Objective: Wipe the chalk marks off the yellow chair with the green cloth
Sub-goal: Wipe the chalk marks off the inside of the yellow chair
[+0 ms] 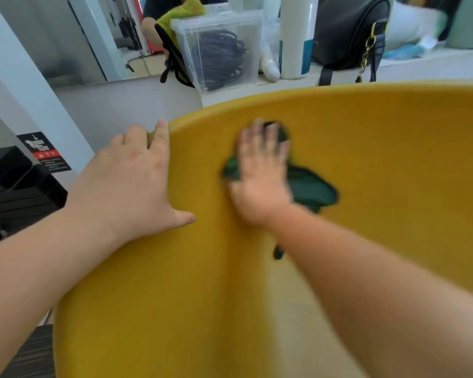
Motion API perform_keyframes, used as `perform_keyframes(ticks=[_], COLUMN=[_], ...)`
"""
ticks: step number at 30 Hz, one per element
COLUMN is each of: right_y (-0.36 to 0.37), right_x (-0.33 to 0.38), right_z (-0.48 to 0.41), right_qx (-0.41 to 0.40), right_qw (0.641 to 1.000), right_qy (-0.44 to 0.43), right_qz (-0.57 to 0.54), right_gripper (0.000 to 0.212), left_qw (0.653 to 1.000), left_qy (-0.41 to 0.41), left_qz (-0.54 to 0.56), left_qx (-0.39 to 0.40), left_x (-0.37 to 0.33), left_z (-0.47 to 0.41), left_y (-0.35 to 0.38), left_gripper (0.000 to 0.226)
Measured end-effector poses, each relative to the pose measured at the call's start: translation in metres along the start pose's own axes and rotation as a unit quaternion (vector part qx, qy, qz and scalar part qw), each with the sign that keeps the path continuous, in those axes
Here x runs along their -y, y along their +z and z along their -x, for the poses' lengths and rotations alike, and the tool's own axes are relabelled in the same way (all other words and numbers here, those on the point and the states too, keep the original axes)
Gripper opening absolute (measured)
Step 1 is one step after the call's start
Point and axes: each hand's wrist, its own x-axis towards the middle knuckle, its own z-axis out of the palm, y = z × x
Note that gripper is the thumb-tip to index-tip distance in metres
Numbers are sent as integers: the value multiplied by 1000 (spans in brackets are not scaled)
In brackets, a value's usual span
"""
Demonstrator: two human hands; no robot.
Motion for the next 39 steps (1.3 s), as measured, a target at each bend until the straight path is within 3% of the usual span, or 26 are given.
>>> perform_keyframes(ticks=[3,5,8,10,14,18,19,22,25,27,29,31,33,36,39], right_y=[34,42,34,18,-19,-4,1,-10,-43,-46,-38,-38,-41,-26,-1], right_x=[50,22,-51,-106,-175,-95,-59,46,60,14,-55,-127,-178,-189,-144], right_z=[47,89,142,168,195,205,211,250,294,313,318,297,265,212,153], right_qx=[68,122,219,270,267,255,279,335,384,370,315,318,311,235,154], right_qw=[989,979,962,950,946,938,938,936,896,902,939,943,930,938,963], right_qy=[-111,-160,-158,-119,44,220,202,28,-111,-160,-134,-2,138,214,193], right_qz=[-71,-39,31,100,177,86,43,-103,-194,-157,-28,93,140,141,104], right_gripper=[80,76,74,72,81,80,79,78,74,72,74,80,79,79,80], left_qw=[1000,1000,1000,1000,1000,1000,1000,999,998,997,995,992,988,985,984], left_qy=[-11,-10,1,4,9,-3,-7,-8,-13,-19,-32,-54,-79,-93,-106], left_qz=[-1,-4,-19,-19,-16,3,11,29,48,58,72,94,124,138,134], left_qx=[2,6,-9,-10,-17,-16,-17,-20,-29,-42,-61,-64,-43,-37,-42], left_x=[6,4,-2,-3,-3,-7,-7,-7,-4,3,11,16,16,12,9], left_z=[-2,-2,-2,-1,0,4,5,9,20,33,48,59,65,69,70], left_y=[1,2,2,1,1,-2,-4,-6,-4,2,11,16,19,16,14], left_gripper=[146,144,142,140,136,132,131,127,120,115,113,113,117,121,121])
